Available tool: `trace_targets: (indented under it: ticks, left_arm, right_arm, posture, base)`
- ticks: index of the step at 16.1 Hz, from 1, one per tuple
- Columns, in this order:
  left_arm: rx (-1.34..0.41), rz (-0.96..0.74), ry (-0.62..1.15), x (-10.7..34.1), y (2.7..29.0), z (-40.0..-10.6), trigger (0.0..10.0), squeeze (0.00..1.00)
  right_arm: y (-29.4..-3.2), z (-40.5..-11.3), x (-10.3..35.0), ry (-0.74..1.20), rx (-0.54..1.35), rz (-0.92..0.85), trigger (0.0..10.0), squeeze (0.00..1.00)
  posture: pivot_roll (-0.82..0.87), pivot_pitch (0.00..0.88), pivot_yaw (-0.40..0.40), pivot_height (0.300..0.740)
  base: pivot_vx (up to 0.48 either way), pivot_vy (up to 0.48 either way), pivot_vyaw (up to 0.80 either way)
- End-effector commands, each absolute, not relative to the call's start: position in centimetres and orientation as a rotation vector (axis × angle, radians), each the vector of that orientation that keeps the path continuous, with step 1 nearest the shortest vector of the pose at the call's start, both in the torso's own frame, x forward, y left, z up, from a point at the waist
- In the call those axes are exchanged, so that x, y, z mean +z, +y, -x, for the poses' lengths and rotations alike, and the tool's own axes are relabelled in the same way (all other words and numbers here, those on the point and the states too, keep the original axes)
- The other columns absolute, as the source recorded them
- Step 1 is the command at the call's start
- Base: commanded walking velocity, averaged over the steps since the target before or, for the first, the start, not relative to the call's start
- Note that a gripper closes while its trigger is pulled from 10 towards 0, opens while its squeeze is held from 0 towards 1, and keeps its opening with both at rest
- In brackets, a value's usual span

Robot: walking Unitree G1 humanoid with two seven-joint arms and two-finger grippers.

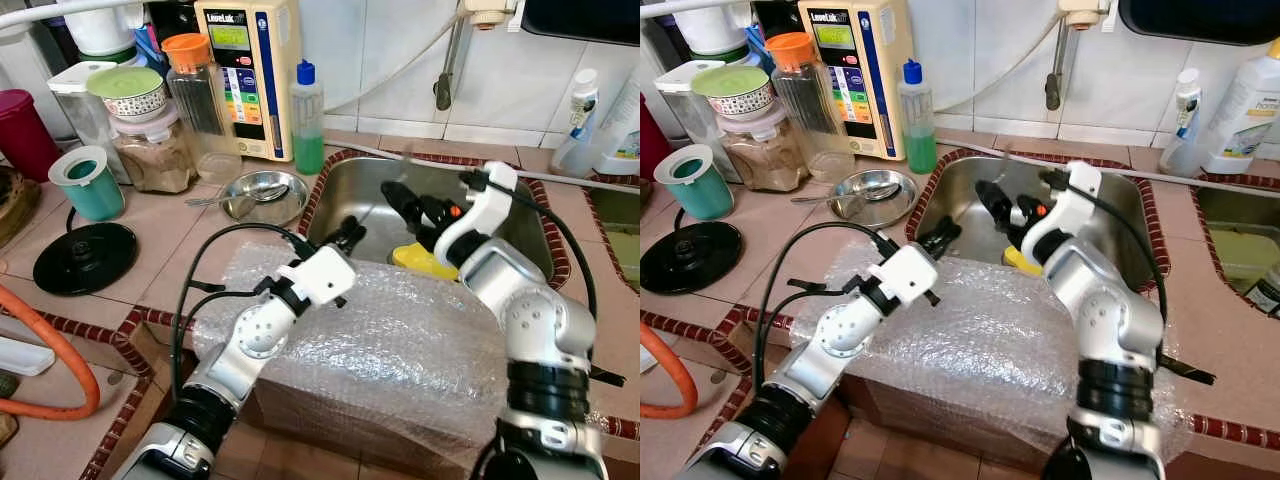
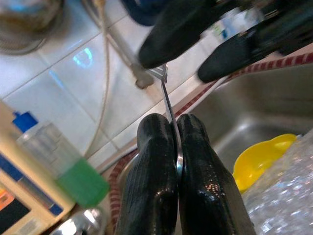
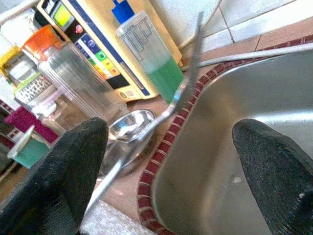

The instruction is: Kitchen organization

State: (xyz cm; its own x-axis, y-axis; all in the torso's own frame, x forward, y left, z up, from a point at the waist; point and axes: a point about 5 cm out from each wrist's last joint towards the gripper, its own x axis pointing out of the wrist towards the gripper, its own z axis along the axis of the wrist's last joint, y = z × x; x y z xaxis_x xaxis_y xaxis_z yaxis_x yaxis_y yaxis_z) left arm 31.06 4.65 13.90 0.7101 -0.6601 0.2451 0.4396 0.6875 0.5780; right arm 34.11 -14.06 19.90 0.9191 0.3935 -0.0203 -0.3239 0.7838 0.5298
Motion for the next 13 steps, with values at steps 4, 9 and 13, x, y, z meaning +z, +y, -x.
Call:
trace_targets:
  ticks: [4,9,13]
  left_arm:
    - [-0.685,-0.53,-0.498,14.4,3.7,-31.0,0.0,0.0]
    - [-0.679,-0.533,-0.513,14.5,3.6,-30.9,0.0,0.0]
    - [-0.677,-0.539,-0.515,14.4,3.6,-30.9,0.0,0.0]
  right_arm:
    - [-12.7,-34.8,20.0,0.172,0.396,-0.554,10.0,0.0]
    - [-13.1,-35.4,19.0,0.247,0.294,-0.573,0.0,0.0]
    - [-13.4,-35.8,18.9,0.266,0.244,-0.593,0.0,0.0]
  posture:
    - [-0.07,0.0,0.052,0.74]
    - [-0.07,0.0,0.049,0.74]
    - [-0.08,0.0,0.044,0.74]
  base:
    - [0.0,0.0,0.0]
    - [0.0,0.0,0.0]
    - [0.0,0.0,0.0]
